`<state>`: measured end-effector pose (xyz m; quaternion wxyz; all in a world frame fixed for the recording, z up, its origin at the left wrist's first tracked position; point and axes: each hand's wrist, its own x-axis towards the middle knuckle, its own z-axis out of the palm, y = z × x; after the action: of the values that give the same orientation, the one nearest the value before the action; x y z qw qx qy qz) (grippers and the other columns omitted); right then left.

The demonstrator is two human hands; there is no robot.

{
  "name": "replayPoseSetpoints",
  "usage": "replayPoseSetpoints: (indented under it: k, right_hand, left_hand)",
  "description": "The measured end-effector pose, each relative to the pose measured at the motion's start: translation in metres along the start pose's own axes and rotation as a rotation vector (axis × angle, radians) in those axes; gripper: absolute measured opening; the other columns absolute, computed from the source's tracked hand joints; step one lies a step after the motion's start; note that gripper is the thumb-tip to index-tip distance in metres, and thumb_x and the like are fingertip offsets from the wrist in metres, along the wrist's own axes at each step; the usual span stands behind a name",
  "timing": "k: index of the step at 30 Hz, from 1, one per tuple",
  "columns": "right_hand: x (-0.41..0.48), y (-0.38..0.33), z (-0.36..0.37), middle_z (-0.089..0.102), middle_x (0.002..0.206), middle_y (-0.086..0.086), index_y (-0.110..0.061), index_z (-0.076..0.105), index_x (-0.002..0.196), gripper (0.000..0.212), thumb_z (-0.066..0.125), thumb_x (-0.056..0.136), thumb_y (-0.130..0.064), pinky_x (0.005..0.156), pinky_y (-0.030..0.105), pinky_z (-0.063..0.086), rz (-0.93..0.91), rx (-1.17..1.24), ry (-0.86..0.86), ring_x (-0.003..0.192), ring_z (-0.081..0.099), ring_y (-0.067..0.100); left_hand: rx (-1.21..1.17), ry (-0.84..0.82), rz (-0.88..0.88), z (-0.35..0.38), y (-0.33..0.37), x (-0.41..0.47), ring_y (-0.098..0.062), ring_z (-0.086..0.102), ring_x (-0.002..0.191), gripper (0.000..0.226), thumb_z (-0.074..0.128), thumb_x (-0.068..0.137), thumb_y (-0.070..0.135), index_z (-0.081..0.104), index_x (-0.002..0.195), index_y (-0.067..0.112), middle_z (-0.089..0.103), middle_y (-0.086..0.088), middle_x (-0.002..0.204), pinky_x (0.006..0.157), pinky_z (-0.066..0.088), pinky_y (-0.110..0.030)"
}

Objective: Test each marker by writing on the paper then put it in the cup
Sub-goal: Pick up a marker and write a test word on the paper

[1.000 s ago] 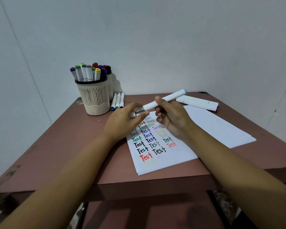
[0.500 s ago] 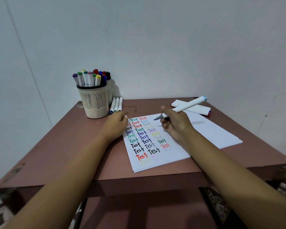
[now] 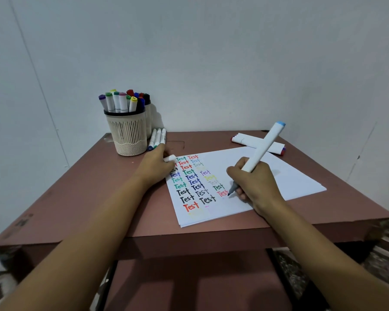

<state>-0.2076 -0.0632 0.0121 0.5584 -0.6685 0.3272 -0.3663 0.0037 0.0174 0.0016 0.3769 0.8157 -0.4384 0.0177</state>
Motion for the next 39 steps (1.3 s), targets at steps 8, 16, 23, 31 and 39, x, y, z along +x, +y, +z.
replayPoseSetpoints:
  k: [8, 16, 23, 31, 39]
  right_hand:
    - [-0.0043, -0.0003, 0.0024, 0.056, 0.048, 0.008, -0.010, 0.049, 0.057, 0.026, 0.060, 0.079, -0.002, 0.040, 0.023, 0.041, -0.057, -0.101, -0.056, 0.035, 0.050, 0.012]
    - [-0.0047, 0.0010, 0.0037, 0.056, 0.057, 0.015, -0.010, 0.049, 0.059, 0.020, 0.058, 0.076, -0.003, 0.040, 0.021, 0.040, -0.069, -0.180, -0.016, 0.035, 0.047, 0.011]
    - [-0.0045, -0.0002, 0.0036, 0.055, 0.052, 0.012, -0.010, 0.048, 0.057, 0.023, 0.058, 0.077, -0.002, 0.039, 0.021, 0.039, -0.055, -0.136, -0.033, 0.034, 0.047, 0.012]
    - [-0.0049, -0.0002, 0.0039, 0.052, 0.049, 0.009, -0.012, 0.045, 0.055, 0.026, 0.056, 0.077, -0.004, 0.039, 0.018, 0.033, -0.040, -0.165, -0.029, 0.033, 0.043, 0.014]
    - [-0.0047, 0.0015, 0.0041, 0.054, 0.053, 0.011, -0.013, 0.043, 0.054, 0.027, 0.057, 0.076, -0.006, 0.038, 0.018, 0.034, -0.057, -0.190, 0.008, 0.040, 0.044, 0.019]
  left_hand:
    - [0.051, -0.026, -0.015, -0.0004, 0.0010, -0.0003, -0.027, 0.052, 0.092, 0.026, 0.057, 0.086, 0.014, 0.053, 0.107, 0.000, 0.060, -0.015, 0.104, 0.070, 0.037, -0.031]
    - [0.071, -0.036, -0.003, 0.0000, 0.0021, 0.0001, -0.024, 0.050, 0.089, 0.026, 0.057, 0.088, 0.016, 0.053, 0.109, 0.002, 0.056, -0.011, 0.098, 0.069, 0.034, -0.029]
    - [0.075, -0.028, 0.000, 0.0007, 0.0014, 0.0007, -0.028, 0.052, 0.093, 0.028, 0.057, 0.089, 0.019, 0.053, 0.108, -0.001, 0.058, -0.016, 0.103, 0.070, 0.035, -0.030]
    - [0.080, -0.025, 0.016, 0.0011, 0.0000, 0.0011, -0.029, 0.053, 0.096, 0.029, 0.057, 0.089, 0.020, 0.053, 0.107, -0.002, 0.059, -0.017, 0.104, 0.069, 0.034, -0.030]
    - [0.082, -0.034, 0.015, 0.0010, 0.0007, 0.0011, -0.028, 0.053, 0.096, 0.029, 0.057, 0.089, 0.020, 0.053, 0.109, 0.000, 0.059, -0.016, 0.105, 0.071, 0.036, -0.030]
